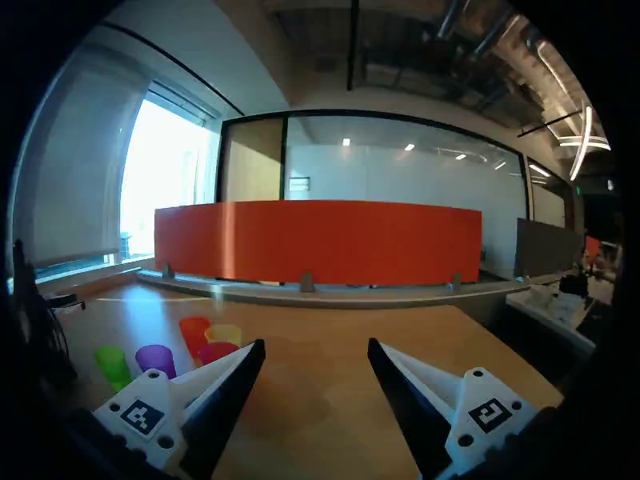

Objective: Pour water

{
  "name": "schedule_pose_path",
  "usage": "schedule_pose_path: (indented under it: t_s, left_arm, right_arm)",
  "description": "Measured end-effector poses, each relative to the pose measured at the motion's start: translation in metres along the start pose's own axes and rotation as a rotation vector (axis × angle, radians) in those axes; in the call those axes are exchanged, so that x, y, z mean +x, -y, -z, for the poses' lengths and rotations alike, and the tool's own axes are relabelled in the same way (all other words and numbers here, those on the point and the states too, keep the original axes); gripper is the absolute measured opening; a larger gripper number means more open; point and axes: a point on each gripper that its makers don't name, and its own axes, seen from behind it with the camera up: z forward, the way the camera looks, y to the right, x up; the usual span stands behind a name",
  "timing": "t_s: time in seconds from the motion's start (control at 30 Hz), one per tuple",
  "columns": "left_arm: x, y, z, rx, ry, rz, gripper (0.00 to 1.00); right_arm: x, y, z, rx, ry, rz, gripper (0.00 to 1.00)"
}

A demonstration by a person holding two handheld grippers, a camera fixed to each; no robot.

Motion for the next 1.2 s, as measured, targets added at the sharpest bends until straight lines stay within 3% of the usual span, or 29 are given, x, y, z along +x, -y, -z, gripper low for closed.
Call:
schedule_pose_path:
  t_s: [0.67, 1.2]
  left_arm:
    - [0.000, 0.000, 0.000, 0.000, 0.001, -0.001, 0.95]
    - [0.000, 0.000, 0.000, 0.000, 0.001, 0.000, 0.95]
  right_arm:
    - [0.011, -0.015, 0.007, -0.045, -0.087, -0.002, 0.99]
    - [-0.008, -0.025, -0.003, -0.096, -0.137, -0.046, 0.99]
